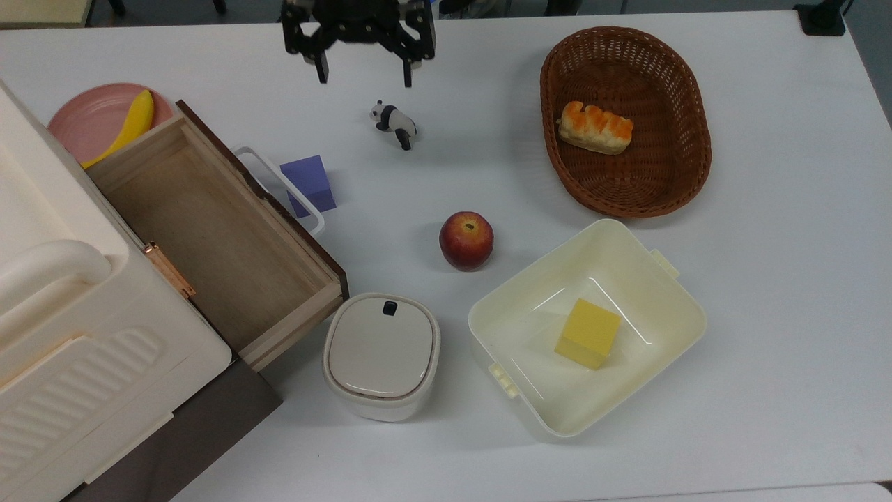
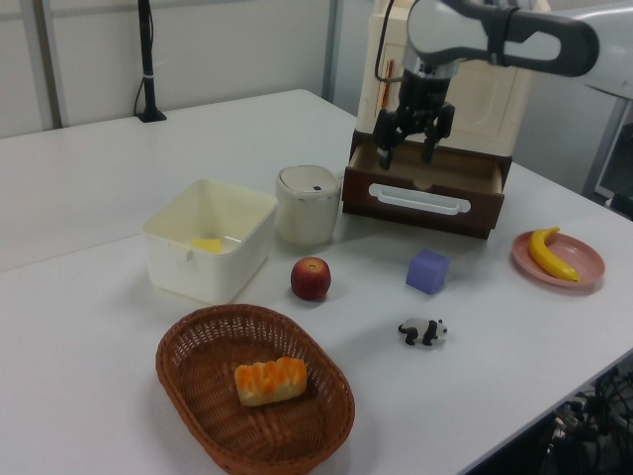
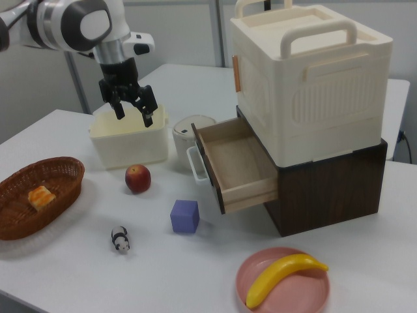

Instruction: Slide open the drawer

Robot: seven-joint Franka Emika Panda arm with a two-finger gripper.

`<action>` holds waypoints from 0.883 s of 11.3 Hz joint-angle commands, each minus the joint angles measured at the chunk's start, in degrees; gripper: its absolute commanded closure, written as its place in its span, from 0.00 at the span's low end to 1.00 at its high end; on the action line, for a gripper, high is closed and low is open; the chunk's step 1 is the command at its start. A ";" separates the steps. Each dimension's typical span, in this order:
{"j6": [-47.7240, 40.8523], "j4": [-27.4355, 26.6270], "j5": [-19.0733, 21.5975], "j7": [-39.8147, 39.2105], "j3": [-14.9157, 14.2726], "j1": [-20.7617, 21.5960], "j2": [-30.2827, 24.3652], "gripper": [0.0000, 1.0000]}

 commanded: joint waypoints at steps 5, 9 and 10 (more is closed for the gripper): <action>-3.85 0.72 2.88 1.14 -2.08 0.51 -1.01 0.00; -3.85 0.72 2.98 1.05 -2.08 0.51 -1.01 0.00; -3.85 0.72 2.98 0.97 -2.08 0.60 -1.01 0.00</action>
